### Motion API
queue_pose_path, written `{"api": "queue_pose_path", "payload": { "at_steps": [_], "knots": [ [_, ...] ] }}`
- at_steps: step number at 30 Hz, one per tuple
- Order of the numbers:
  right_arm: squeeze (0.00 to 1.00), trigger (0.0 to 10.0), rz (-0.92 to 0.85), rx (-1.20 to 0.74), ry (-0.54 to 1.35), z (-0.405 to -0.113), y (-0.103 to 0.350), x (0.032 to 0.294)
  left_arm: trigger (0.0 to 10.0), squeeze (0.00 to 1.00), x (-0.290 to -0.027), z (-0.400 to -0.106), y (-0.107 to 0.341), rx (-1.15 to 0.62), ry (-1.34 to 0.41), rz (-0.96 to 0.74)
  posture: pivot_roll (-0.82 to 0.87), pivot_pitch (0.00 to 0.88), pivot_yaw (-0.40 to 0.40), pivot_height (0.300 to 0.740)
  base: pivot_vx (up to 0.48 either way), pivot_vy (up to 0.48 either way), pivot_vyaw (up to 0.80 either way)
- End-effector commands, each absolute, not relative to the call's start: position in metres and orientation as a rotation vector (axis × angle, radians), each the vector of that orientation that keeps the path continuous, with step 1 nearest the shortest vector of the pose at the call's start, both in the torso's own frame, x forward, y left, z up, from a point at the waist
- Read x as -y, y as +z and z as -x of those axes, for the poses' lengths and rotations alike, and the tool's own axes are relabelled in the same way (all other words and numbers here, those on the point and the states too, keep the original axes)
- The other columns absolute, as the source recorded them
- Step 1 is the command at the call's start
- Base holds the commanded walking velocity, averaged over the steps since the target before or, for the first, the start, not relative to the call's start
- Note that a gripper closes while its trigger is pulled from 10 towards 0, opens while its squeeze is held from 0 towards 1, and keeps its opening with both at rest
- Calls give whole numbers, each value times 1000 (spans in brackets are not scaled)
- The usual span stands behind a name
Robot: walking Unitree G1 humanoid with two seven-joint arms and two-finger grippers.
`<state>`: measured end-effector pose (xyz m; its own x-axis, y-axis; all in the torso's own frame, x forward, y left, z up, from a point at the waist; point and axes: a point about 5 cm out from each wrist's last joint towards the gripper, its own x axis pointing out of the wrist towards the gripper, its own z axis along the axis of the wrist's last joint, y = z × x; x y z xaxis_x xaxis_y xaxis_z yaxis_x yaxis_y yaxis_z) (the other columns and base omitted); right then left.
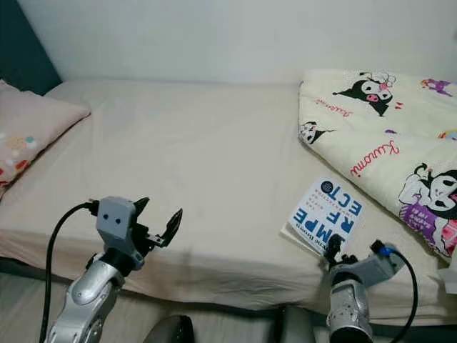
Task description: Clean up the room
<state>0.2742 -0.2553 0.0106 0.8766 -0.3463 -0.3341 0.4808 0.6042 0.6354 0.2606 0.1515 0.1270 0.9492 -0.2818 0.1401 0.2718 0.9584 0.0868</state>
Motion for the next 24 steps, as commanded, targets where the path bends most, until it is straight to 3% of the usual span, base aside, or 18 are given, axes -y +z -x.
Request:
{"api": "queue_pose_path", "payload": {
  "at_steps": [1,10,16,24],
  "knots": [
    [0,10000,-823,-222,-472,-272,4,249,10000,0,-154,-259,128,151,-293,-104,66,96,26,596,0,0,0],
    [0,10000,-891,-311,-355,-270,-9,231,10000,0,-156,-257,128,147,-286,-113,73,112,34,596,0,0,0],
    [0,10000,-1014,-262,-236,-278,-4,213,10000,0,-155,-258,130,156,-272,-110,79,116,26,596,0,0,0],
    [0,10000,-1051,-204,-181,-282,1,207,10000,0,-154,-258,130,159,-267,-105,79,112,21,596,0,0,0]
  ]
}}
